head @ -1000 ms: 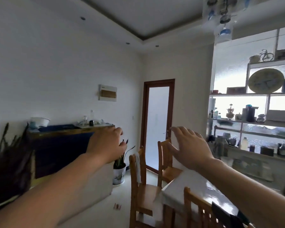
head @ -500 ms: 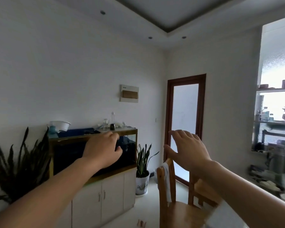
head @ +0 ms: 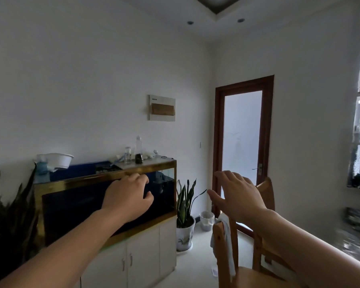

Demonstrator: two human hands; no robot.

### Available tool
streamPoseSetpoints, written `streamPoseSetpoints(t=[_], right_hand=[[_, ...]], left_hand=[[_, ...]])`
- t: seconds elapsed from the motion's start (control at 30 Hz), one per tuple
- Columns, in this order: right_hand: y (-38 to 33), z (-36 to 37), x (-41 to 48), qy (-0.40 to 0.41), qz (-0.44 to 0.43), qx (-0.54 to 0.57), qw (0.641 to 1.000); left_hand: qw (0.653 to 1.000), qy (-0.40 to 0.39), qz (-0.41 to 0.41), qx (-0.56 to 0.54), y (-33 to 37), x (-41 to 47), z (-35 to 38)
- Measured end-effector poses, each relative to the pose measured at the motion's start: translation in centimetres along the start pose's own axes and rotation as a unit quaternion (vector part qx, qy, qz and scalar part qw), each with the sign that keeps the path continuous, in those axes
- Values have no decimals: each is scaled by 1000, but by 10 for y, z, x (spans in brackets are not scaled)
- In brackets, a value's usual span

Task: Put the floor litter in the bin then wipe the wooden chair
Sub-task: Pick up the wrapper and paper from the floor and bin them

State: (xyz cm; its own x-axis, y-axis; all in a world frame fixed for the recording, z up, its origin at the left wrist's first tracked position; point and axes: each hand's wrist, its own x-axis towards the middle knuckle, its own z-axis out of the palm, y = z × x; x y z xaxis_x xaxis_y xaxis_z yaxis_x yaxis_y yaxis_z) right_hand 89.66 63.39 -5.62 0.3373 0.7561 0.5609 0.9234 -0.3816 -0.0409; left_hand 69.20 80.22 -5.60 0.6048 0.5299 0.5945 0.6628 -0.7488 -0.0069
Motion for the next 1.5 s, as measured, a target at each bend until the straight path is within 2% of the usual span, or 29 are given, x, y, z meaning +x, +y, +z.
streamPoseSetpoints(t=[0.5,0.77,1.0,1.23,1.37,1.5], right_hand=[[88,157,247,4,24,-13,1000],[104,243,339,-11,57,-51,997],[103,333,422,-23,121,-69,990],[114,434,469,-64,177,-72,979],[132,493,476,-86,217,-37,972],[159,554,477,-124,221,-54,966]], left_hand=[[999,28,35,-13,-51,258,168],[997,19,62,-43,-95,358,276],[991,-9,104,-87,-143,449,371],[981,-57,140,-124,-166,517,477],[974,-87,161,-131,-155,541,539],[965,-126,178,-143,-136,558,606]])
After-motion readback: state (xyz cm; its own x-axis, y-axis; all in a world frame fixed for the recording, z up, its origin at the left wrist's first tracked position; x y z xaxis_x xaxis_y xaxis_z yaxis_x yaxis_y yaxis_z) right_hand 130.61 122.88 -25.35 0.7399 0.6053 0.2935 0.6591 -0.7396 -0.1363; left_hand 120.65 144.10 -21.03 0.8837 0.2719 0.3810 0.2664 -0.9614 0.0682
